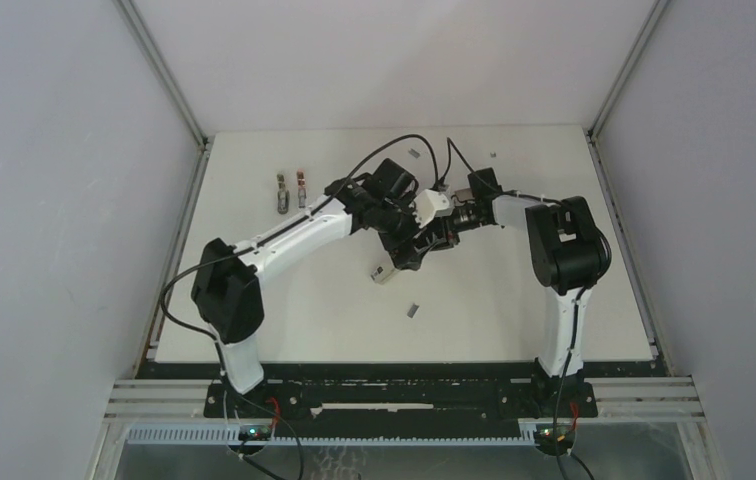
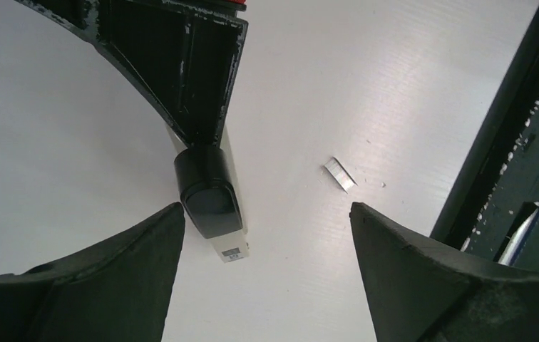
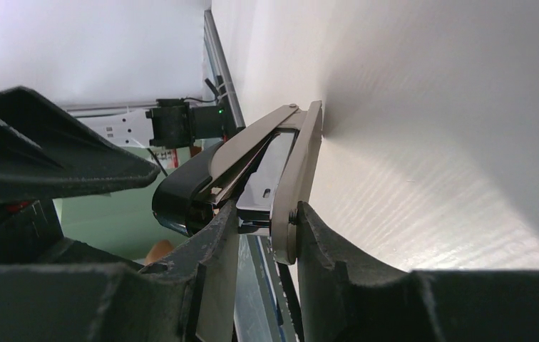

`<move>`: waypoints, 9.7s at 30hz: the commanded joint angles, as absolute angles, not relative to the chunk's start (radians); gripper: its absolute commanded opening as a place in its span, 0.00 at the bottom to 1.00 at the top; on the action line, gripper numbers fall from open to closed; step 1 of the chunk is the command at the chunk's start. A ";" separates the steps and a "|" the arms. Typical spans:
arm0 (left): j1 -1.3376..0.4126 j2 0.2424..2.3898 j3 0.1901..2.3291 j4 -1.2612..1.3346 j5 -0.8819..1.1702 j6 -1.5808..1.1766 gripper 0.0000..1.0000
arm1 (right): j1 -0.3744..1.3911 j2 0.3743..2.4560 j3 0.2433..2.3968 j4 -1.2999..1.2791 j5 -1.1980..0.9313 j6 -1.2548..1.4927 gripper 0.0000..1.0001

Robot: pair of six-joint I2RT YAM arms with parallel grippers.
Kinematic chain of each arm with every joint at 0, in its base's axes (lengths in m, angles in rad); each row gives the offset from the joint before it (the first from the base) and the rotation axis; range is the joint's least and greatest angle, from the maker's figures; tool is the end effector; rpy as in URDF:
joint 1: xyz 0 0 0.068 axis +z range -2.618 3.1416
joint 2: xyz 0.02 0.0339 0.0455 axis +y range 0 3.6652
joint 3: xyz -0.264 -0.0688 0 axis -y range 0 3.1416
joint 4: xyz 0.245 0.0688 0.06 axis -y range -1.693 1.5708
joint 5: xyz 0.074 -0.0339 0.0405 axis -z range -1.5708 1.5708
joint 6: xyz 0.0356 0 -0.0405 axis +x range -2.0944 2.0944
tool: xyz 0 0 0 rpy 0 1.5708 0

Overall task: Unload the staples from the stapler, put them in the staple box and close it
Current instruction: Open the stapler at the center of the board, then place the stapler at the center of the board, then adjust the staple at the center of the board.

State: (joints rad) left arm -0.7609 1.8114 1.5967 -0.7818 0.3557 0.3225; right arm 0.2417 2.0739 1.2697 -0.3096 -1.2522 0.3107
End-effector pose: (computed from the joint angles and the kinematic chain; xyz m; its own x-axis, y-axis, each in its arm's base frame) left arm 0.2764 -0.2803 0.2862 -0.3284 0.7229 -0.6079 0.9357 0.3367 -0.1051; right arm 0.3784 0.1281 0.1335 -0.9769 -0.1422 -0.1596 -0.1924 0.2597 0.9463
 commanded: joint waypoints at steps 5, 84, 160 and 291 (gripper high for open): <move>-0.788 1.927 1.770 -0.799 0.213 0.319 0.81 | 0.225 2.012 1.271 -0.262 -1.233 0.341 0.26; -0.612 1.656 1.147 -0.443 0.329 0.399 0.89 | 0.114 2.113 1.250 -0.198 -1.309 0.316 0.29; -0.387 1.611 1.082 -0.482 0.134 0.289 0.00 | 0.024 1.940 1.250 -0.313 -1.068 0.205 0.68; 0.141 1.679 1.543 -0.635 0.031 0.202 1.00 | 0.013 1.853 1.713 -0.647 -0.396 -0.110 0.96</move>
State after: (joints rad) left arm 0.1345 1.7969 1.6432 -0.6746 -0.0204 0.1680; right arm 0.0090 1.8263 1.5982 -0.6380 -0.5648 -0.0681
